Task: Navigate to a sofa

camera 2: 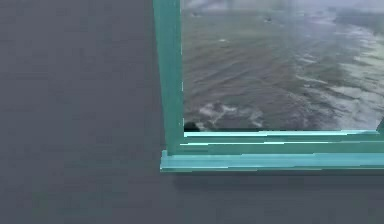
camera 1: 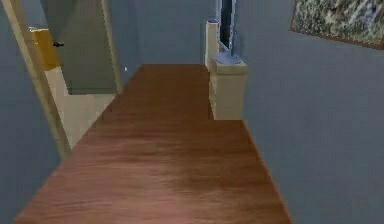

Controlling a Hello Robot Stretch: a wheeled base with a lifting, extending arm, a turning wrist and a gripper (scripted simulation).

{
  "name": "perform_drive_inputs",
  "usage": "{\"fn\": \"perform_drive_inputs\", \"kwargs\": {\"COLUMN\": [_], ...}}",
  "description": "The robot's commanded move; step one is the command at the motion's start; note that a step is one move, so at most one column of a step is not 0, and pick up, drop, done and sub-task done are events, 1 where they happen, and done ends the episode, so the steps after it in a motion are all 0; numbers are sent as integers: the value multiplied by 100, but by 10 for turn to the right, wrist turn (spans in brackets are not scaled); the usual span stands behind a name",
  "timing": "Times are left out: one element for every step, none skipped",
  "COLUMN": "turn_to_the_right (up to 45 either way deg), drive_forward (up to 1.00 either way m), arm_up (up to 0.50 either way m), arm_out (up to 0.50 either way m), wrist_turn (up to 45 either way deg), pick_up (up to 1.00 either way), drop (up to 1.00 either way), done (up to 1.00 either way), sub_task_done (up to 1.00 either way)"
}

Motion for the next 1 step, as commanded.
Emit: {"fn": "perform_drive_inputs", "kwargs": {"turn_to_the_right": [0], "drive_forward": [55], "arm_up": [0], "arm_out": [0], "wrist_turn": [0], "pick_up": [0], "drop": [0], "done": [0], "sub_task_done": [0]}}
